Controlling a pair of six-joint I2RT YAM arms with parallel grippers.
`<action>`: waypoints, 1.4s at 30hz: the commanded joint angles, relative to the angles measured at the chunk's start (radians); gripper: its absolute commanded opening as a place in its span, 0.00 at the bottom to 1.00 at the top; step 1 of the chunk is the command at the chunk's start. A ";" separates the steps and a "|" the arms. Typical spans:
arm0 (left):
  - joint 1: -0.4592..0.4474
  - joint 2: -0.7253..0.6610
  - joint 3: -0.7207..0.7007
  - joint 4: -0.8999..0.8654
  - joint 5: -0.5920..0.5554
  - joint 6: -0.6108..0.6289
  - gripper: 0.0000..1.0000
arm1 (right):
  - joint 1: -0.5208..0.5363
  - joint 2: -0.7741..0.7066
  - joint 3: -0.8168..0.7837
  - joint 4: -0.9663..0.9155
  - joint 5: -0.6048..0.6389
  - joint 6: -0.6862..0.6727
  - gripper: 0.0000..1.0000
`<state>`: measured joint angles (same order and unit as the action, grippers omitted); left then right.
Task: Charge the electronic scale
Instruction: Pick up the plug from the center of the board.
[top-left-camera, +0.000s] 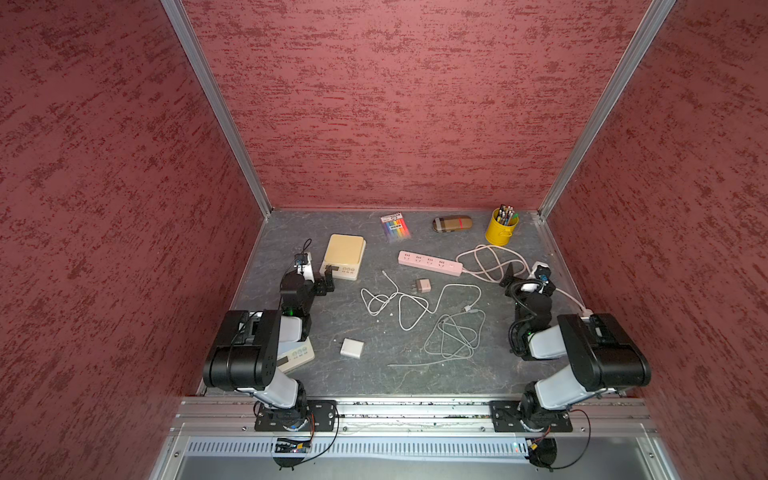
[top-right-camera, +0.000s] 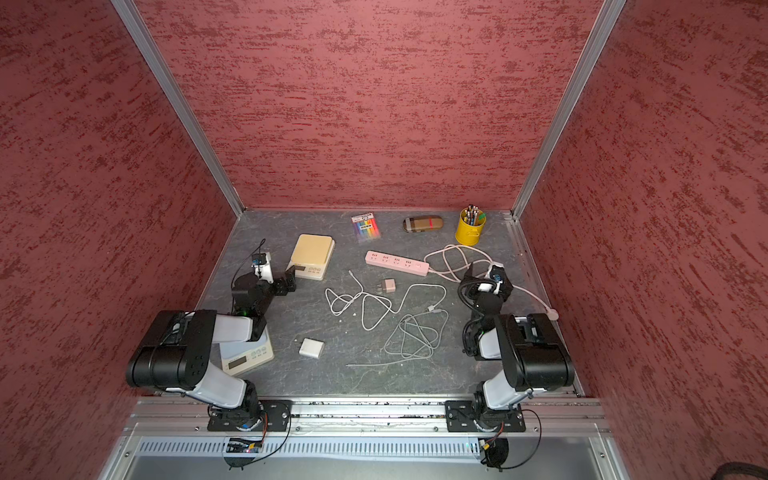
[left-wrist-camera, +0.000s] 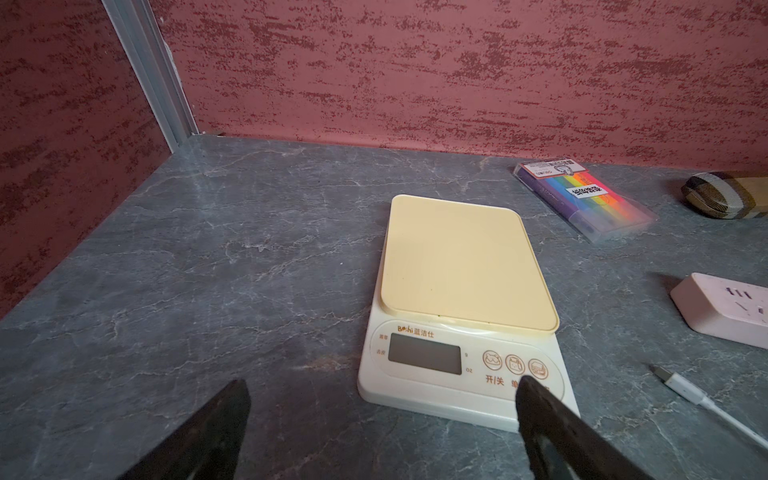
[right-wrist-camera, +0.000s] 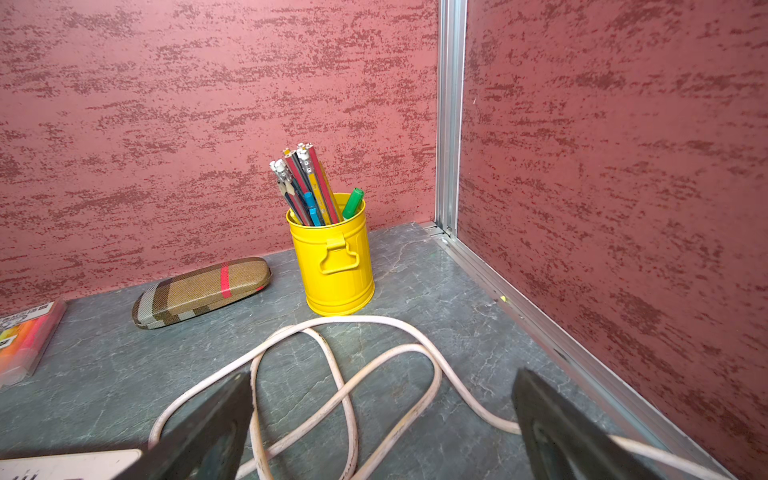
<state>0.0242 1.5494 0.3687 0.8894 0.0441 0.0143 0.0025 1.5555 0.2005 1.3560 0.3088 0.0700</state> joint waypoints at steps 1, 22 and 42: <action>0.007 -0.016 0.013 -0.003 -0.006 -0.005 1.00 | -0.007 -0.017 -0.007 0.011 -0.013 0.001 0.99; 0.017 -0.018 0.013 -0.004 0.012 -0.010 1.00 | -0.006 -0.018 -0.007 0.012 -0.014 -0.001 0.99; -0.387 -0.289 0.376 -1.025 -0.060 -0.196 1.00 | 0.176 -0.292 0.506 -1.380 -0.141 0.343 0.96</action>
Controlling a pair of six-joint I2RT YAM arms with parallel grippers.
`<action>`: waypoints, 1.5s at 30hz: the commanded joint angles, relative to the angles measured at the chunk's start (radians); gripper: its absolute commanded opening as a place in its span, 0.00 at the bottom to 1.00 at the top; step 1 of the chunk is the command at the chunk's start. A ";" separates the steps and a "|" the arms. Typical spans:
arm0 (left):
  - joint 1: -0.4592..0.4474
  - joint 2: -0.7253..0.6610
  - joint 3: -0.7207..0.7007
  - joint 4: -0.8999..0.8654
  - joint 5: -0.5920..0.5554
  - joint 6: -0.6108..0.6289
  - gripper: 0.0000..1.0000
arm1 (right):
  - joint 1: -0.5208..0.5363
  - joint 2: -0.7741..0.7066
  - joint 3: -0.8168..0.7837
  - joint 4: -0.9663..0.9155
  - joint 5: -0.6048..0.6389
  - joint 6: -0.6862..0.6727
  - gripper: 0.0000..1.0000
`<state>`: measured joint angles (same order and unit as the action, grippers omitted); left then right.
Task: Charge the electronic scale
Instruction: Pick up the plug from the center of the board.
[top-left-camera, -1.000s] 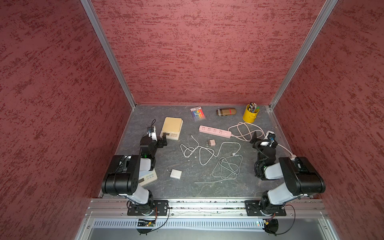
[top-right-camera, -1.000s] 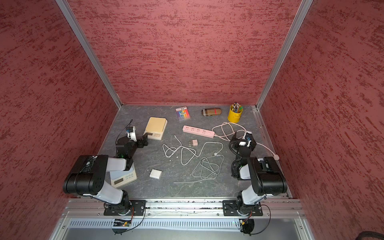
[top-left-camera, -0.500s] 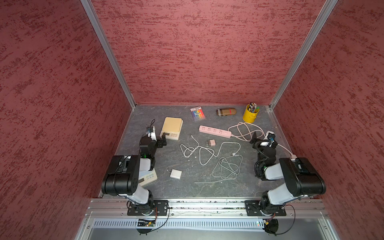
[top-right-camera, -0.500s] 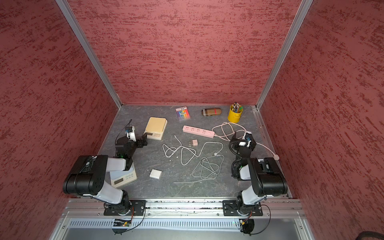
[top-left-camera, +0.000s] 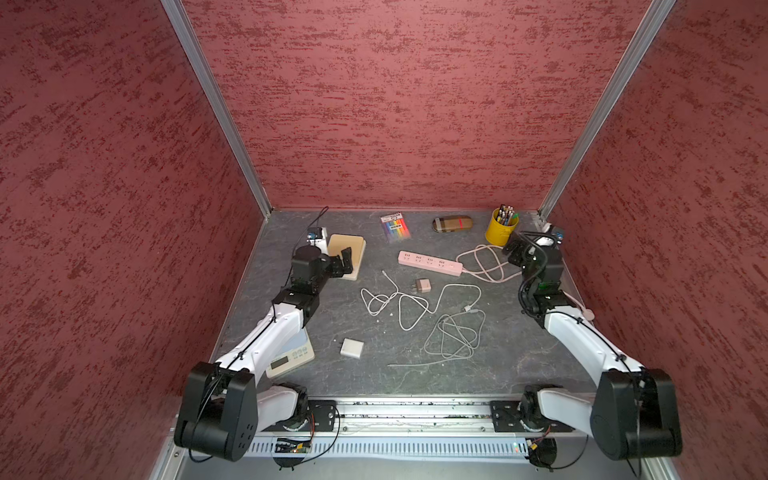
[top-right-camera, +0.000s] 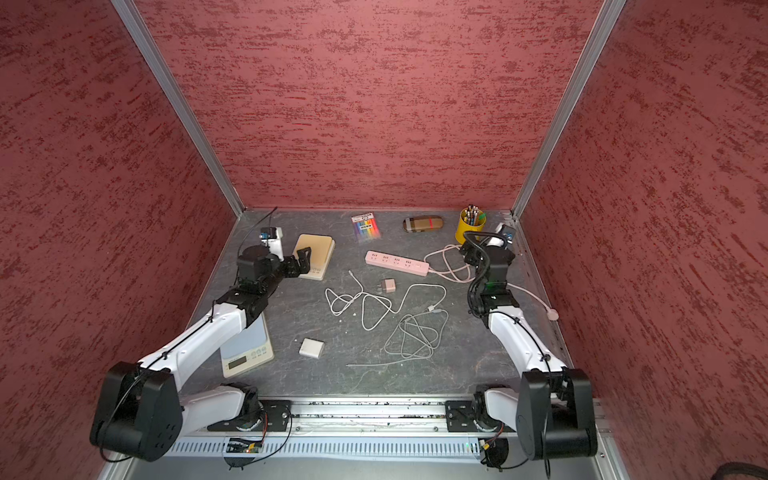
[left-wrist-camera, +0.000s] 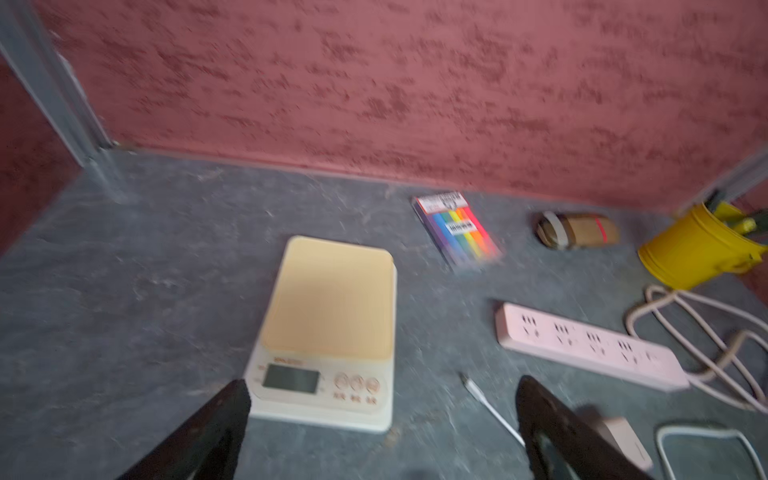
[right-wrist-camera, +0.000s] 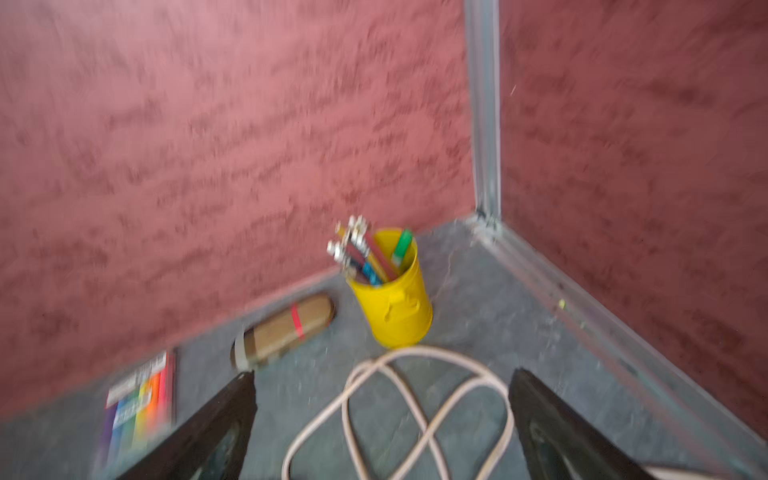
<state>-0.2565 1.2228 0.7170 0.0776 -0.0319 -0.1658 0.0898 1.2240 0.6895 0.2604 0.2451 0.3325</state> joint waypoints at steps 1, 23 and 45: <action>-0.164 0.069 0.056 -0.229 0.019 0.035 1.00 | 0.116 0.052 0.034 -0.309 -0.090 0.088 0.96; -0.354 0.804 0.776 -0.637 0.406 0.460 0.81 | 0.140 0.143 0.051 -0.389 -0.417 0.189 0.83; -0.365 0.998 0.935 -0.661 0.392 0.561 0.57 | 0.129 0.224 0.045 -0.259 -0.592 0.304 0.68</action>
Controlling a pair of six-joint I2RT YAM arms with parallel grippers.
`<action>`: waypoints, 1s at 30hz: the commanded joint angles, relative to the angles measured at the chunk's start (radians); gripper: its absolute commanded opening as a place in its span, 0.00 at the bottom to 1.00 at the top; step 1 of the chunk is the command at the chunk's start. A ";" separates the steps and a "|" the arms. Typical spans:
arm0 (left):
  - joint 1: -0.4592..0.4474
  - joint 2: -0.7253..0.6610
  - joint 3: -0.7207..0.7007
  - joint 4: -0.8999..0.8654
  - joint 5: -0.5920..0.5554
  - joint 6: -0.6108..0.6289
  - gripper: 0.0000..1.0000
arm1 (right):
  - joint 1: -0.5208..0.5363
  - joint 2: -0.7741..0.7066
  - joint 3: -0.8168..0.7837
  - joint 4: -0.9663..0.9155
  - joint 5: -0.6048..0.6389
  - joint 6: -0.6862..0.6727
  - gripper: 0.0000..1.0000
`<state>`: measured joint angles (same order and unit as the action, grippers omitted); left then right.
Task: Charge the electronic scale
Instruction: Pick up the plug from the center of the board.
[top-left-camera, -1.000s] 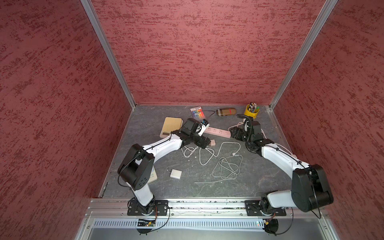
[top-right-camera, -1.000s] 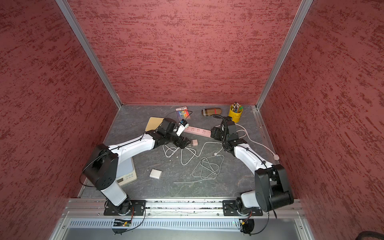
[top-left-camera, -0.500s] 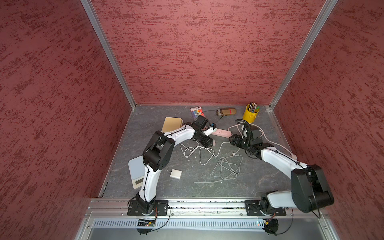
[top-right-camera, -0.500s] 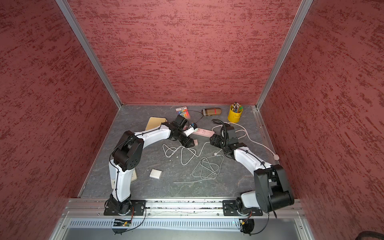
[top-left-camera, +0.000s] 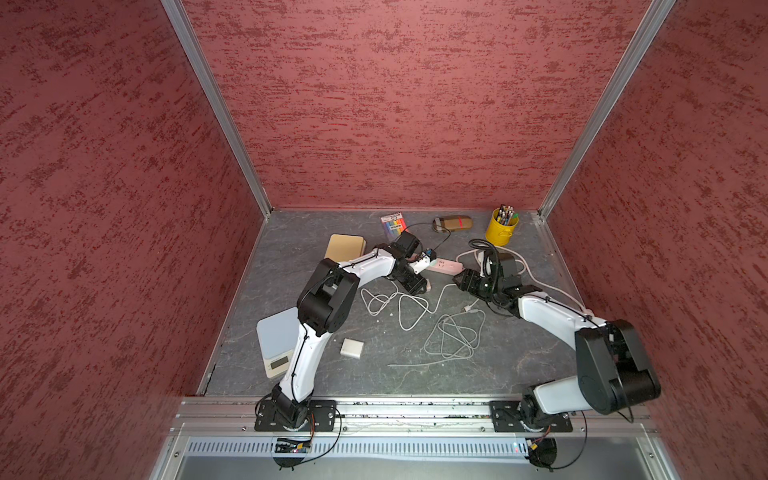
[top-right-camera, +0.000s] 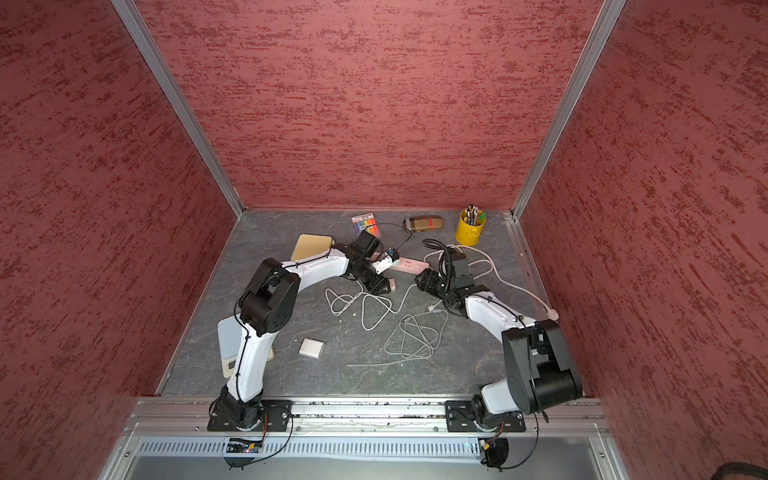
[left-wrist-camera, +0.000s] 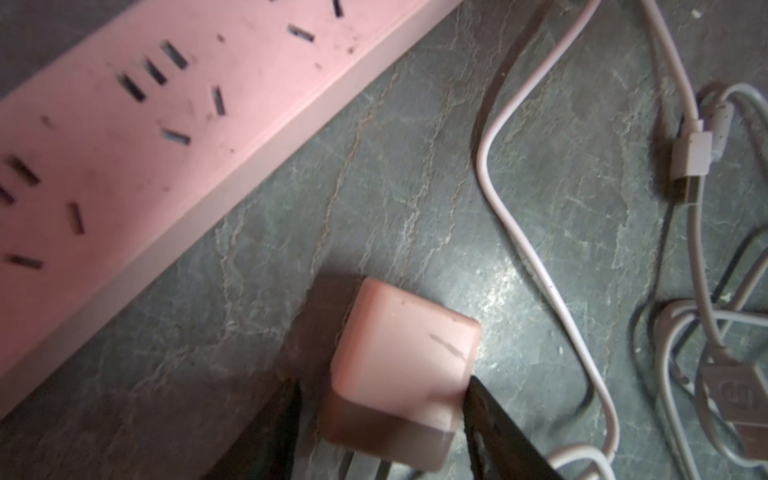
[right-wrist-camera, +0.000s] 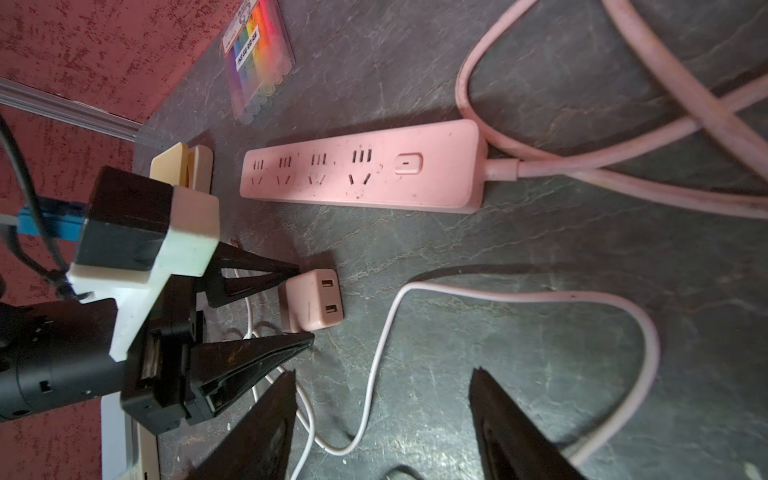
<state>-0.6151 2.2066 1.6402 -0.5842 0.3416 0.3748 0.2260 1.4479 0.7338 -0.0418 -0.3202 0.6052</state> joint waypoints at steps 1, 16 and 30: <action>-0.006 0.014 0.009 0.003 0.026 0.022 0.54 | -0.009 0.000 0.002 0.046 -0.031 0.034 0.68; 0.022 -0.085 -0.099 0.116 0.062 -0.023 0.30 | -0.034 0.035 -0.007 0.156 -0.157 0.114 0.75; 0.064 -0.303 -0.265 0.256 0.239 -0.095 0.32 | 0.000 0.147 0.101 0.255 -0.427 0.208 0.79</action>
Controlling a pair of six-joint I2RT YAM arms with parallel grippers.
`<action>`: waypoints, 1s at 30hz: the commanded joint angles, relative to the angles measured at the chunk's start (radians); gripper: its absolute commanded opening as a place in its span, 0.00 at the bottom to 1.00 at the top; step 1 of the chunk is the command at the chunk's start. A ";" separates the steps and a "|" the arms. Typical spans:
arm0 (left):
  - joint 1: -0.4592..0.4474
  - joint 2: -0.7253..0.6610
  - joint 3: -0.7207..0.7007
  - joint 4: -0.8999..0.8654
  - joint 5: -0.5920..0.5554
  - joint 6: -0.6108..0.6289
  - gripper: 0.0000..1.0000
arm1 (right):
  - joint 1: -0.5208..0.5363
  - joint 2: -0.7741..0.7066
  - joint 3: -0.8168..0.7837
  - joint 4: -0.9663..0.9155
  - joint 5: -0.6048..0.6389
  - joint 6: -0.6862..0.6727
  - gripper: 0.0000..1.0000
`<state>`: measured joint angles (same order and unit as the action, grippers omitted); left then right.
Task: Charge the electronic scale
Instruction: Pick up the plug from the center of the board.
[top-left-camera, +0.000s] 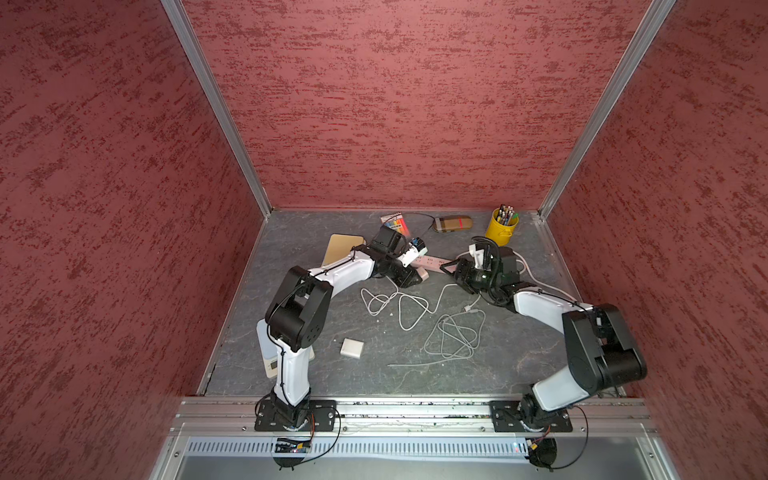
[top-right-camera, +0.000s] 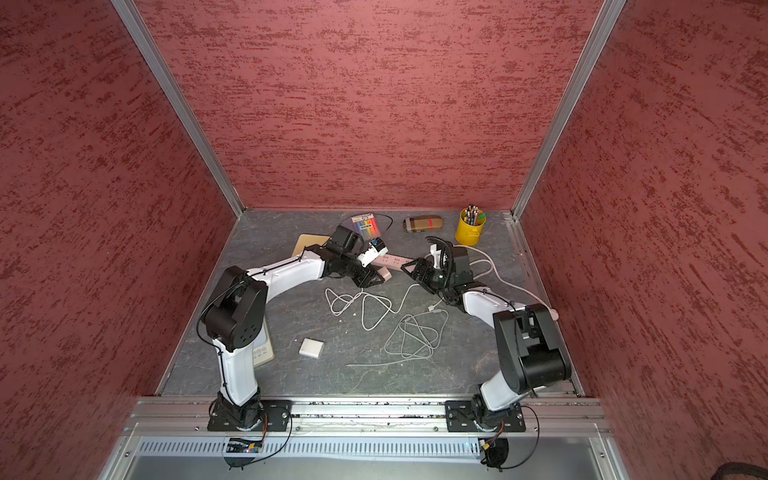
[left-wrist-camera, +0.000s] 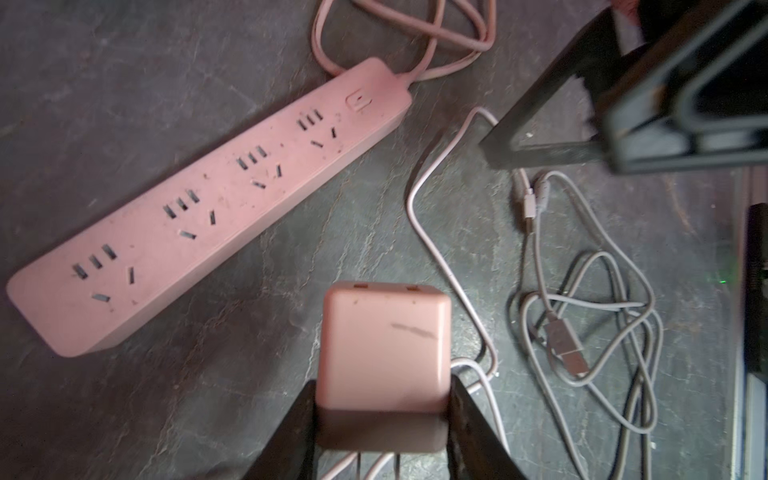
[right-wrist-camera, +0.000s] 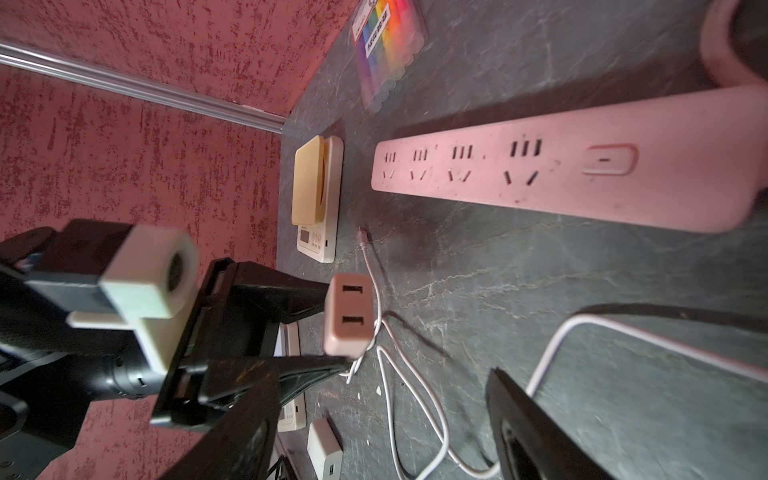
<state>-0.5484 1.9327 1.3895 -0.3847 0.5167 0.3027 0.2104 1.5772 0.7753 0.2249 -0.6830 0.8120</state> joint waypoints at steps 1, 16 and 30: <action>-0.002 -0.036 -0.018 0.064 0.070 -0.028 0.32 | 0.022 0.026 0.076 -0.035 -0.066 -0.014 0.78; -0.034 -0.063 -0.016 0.039 0.092 0.015 0.33 | 0.080 0.115 0.178 -0.143 -0.129 -0.075 0.60; -0.015 -0.115 -0.074 0.103 0.077 0.001 0.70 | 0.084 0.106 0.222 -0.190 -0.182 -0.269 0.02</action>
<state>-0.5869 1.8641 1.3304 -0.3294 0.5732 0.3294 0.2920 1.7168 0.9592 0.0708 -0.8391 0.6643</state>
